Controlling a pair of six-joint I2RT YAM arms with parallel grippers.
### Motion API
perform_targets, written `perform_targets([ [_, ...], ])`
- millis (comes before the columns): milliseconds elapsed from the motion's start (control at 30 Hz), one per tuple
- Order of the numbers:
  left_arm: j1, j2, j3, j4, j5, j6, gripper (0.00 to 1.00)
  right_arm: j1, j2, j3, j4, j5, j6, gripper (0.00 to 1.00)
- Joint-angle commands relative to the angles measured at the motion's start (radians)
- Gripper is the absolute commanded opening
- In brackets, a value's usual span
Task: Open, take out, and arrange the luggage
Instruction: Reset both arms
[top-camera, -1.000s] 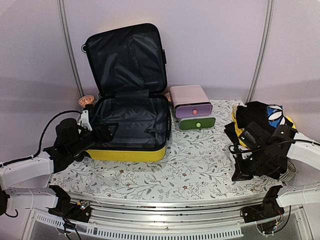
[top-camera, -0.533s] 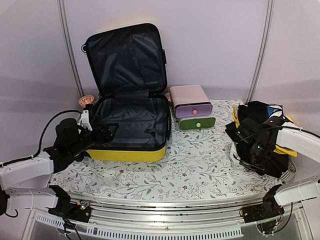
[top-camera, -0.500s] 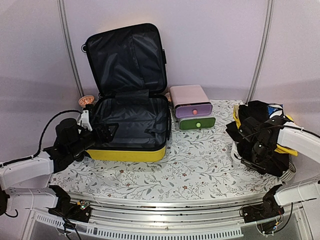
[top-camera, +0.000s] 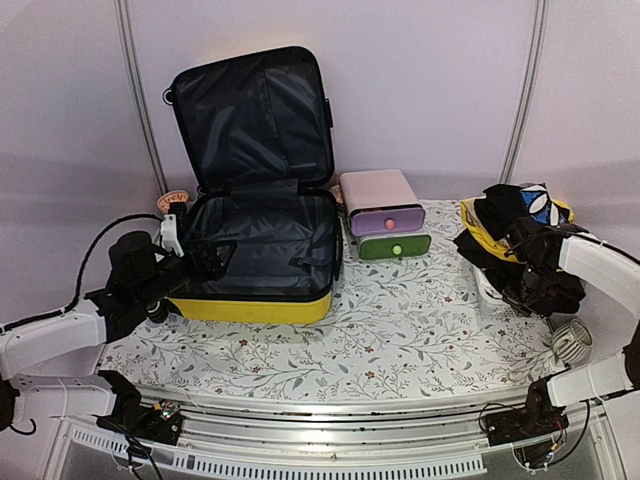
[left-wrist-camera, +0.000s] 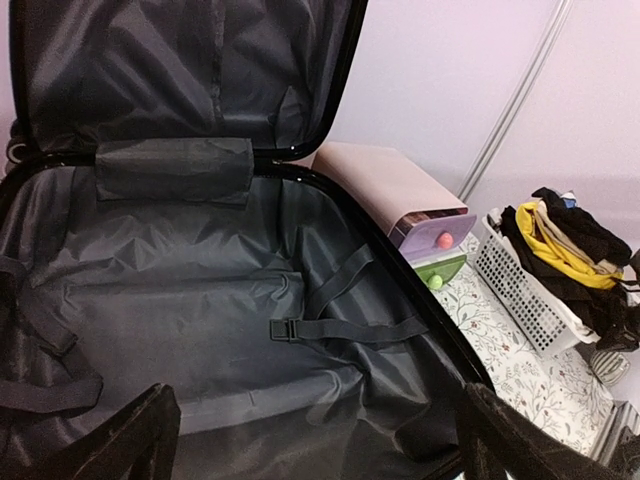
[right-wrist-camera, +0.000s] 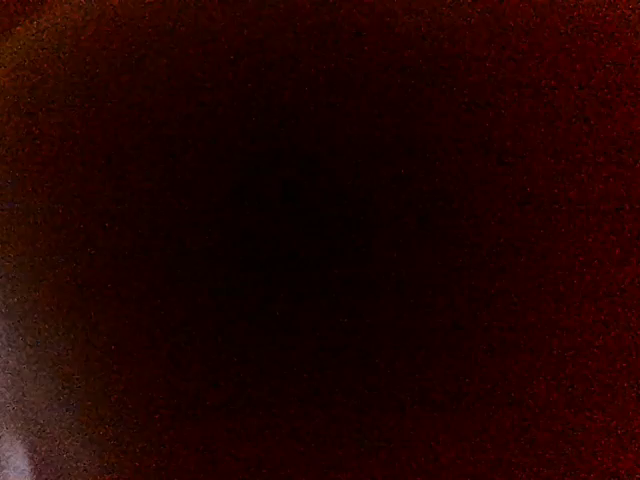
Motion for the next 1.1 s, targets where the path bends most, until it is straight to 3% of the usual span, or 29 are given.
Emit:
perform_targets([
  [0, 0.016, 0.011, 0.030, -0.009, -0.016, 0.017, 0.98, -0.034, 0.121, 0.090, 0.301, 0.064, -0.119, 0.02],
  [300, 0.028, 0.021, 0.048, -0.036, -0.023, 0.007, 0.98, -0.129, 0.449, 0.418, 0.469, 0.048, -0.239, 0.02],
  [400, 0.032, 0.014, 0.057, -0.072, -0.036, 0.007, 0.98, -0.141, 0.474, 0.455, 0.503, 0.026, -0.301, 0.01],
  [567, 0.044, -0.025, 0.065, -0.165, -0.141, 0.012, 0.98, -0.141, 0.253, 0.172, 0.805, -0.113, -0.463, 0.03],
  [633, 0.048, -0.055, 0.050, -0.160, -0.171, 0.030, 0.98, -0.141, 0.153, 0.057, 0.922, -0.124, -0.517, 0.09],
  [867, 0.053, -0.143, -0.036, -0.046, -0.286, 0.128, 0.98, -0.141, -0.084, -0.265, 1.310, -0.242, -0.741, 0.43],
  [1000, 0.054, -0.136, -0.087, 0.038, -0.397, 0.214, 0.98, -0.142, -0.167, -0.443, 1.547, -0.211, -0.844, 0.45],
  [1067, 0.055, -0.117, -0.093, 0.056, -0.461, 0.261, 0.98, -0.141, -0.208, -0.584, 1.756, -0.248, -0.913, 0.46],
])
